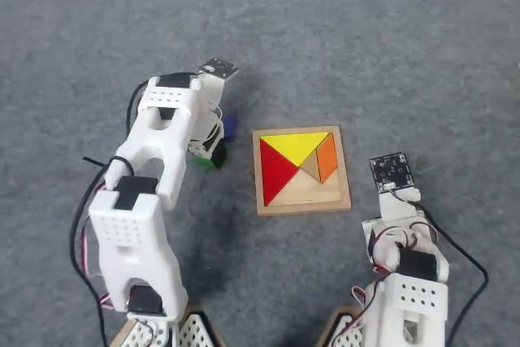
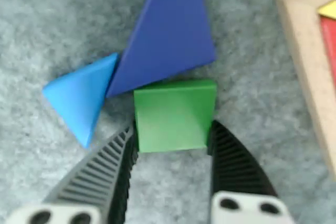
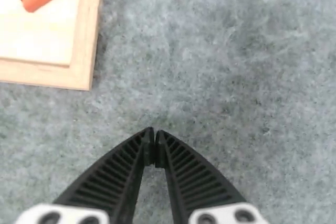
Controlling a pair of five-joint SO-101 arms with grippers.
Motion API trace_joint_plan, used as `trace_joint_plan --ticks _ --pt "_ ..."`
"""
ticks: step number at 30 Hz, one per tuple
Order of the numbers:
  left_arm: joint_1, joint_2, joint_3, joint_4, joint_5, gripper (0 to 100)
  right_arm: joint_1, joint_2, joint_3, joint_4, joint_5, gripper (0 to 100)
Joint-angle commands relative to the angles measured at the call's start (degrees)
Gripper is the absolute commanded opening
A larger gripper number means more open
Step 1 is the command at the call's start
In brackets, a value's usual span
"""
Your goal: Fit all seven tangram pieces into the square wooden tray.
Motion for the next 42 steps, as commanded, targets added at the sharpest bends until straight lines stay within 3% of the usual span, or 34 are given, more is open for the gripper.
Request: trace_joint_plan --ticks 1,11,16,18,27,35,42 --pt "0.1 1.2 0.0 -0.2 -1.4 1 -0.6 -0.7 -0.6 -1.3 0.8 0.8" --pt "-0.2 -11.0 3.4 3.5 -1.1 2 -0.6 -0.7 -0.6 -1.3 0.8 0.8" --pt "-0.4 -12.5 3.6 1.5 -0.9 19 -0.5 -0.7 -0.6 -1.2 0.8 0.8" --pt "-0.4 -11.7 3.6 -0.4 -0.8 21 -0.5 -0.7 -0.6 -1.2 0.8 0.8" --pt "-0.4 -3.6 3.2 -6.1 -1.2 21 -0.4 -0.7 -0.6 -1.2 0.8 0.8" --pt "0.0 3.2 -3.9 0.2 -1.2 21 -0.4 -0.7 -0.6 -1.1 0.8 0.8" --pt "-0.4 3.3 -7.3 0.4 1.5 17 -0.4 -0.7 -0.6 -1.1 0.8 0.8"
